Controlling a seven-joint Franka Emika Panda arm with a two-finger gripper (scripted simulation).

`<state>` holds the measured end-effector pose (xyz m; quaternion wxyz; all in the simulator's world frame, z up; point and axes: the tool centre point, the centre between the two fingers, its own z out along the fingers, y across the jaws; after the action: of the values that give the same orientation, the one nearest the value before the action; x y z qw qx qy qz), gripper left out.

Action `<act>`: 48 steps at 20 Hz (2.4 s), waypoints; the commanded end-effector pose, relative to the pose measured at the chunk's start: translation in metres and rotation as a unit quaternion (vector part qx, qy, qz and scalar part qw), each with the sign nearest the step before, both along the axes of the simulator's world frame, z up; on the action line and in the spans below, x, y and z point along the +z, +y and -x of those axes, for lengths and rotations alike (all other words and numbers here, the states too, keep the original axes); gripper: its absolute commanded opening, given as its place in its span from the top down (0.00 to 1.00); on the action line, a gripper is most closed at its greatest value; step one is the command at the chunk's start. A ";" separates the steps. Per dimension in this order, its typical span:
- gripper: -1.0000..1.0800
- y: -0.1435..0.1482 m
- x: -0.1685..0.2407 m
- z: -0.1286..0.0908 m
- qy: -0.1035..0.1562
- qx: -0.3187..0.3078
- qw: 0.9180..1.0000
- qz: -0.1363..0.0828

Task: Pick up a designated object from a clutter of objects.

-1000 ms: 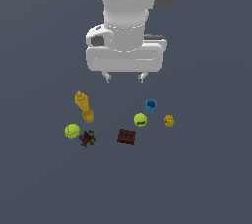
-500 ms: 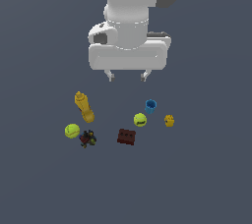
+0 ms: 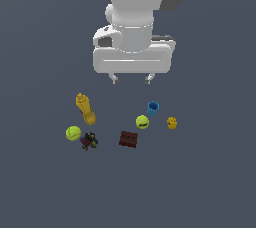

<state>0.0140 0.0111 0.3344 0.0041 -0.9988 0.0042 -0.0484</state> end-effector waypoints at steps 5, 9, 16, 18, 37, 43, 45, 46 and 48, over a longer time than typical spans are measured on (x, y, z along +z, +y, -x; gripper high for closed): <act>0.04 0.017 -0.035 0.003 0.007 -0.008 1.000 0.002; 0.04 0.034 -0.070 0.010 0.013 -0.016 1.000 0.004; 0.04 0.073 -0.148 0.037 0.027 -0.034 0.999 0.005; 0.04 0.083 -0.169 0.048 0.031 -0.038 0.999 0.005; 0.04 0.121 -0.243 0.103 0.049 -0.054 0.997 0.001; 0.04 0.121 -0.256 0.104 0.049 -0.054 0.997 0.001; 0.04 0.121 -0.264 0.104 0.049 -0.054 0.997 0.001; 0.04 0.121 -0.269 0.104 0.049 -0.054 0.997 0.001; 0.04 0.121 -0.278 0.105 0.049 -0.054 0.997 0.001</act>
<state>-0.0902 0.1322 0.0632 0.0000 -0.9983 0.0586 0.0001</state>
